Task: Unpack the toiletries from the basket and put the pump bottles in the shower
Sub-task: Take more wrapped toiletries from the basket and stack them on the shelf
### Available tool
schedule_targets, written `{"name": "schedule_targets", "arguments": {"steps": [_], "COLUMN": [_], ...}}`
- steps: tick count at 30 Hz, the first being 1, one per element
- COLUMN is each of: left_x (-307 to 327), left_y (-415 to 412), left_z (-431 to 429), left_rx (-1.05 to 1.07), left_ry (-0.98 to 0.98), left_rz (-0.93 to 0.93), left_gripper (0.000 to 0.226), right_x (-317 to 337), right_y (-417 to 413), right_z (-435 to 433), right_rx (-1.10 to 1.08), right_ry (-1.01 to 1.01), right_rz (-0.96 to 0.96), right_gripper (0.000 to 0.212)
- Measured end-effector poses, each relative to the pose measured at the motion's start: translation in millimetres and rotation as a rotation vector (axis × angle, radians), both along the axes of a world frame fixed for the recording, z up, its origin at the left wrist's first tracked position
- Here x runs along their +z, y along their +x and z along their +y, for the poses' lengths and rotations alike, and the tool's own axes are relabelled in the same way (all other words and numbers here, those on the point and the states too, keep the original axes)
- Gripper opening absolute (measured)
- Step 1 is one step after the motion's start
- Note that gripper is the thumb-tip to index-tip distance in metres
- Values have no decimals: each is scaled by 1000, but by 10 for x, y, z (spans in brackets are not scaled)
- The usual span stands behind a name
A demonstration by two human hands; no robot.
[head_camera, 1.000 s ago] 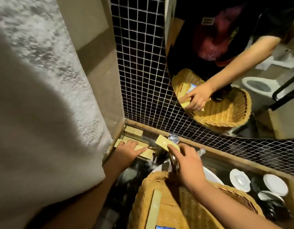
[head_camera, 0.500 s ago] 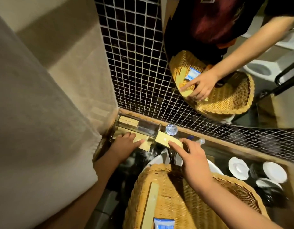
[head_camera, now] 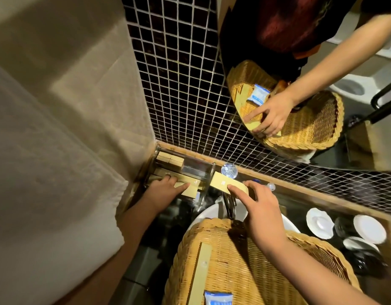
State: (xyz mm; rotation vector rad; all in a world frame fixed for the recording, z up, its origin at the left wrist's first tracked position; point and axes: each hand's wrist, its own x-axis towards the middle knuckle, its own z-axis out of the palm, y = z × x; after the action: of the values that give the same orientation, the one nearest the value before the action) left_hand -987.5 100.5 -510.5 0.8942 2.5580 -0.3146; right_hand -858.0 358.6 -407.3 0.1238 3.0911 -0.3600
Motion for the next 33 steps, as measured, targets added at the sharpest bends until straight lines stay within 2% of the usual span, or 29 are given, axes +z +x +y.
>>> {"name": "schedule_targets", "arguments": {"steps": [11,16,20,23,28,33], "left_x": [79,114,110,82,-62,-160], "left_y": [-188,-244,-189,-145,1,117], "left_z": [-14,-4,-7,-15,-44,5], "left_rx": [-12,-20,-28,-44,7,67], "left_ry": [20,26,11,-23,-54,-59], "left_rz": [-56,-94,-102,-98,-117,-133], "left_gripper": [81,62,56,62,88,96], "right_x": [-67,-59,-43,-29,-34,-28], "right_y": [-48,-50,-53,-51,-27,-10], "right_z": [-71,-86,-94,-99,-98,-108], "right_rx": [7,2,4,6,25,38], "right_ry": [-5,-14,-18,-17,0,25], "right_rz": [-37,-16,-9,-24,-48,-40], "right_gripper": [109,106,107,107,108,109]}}
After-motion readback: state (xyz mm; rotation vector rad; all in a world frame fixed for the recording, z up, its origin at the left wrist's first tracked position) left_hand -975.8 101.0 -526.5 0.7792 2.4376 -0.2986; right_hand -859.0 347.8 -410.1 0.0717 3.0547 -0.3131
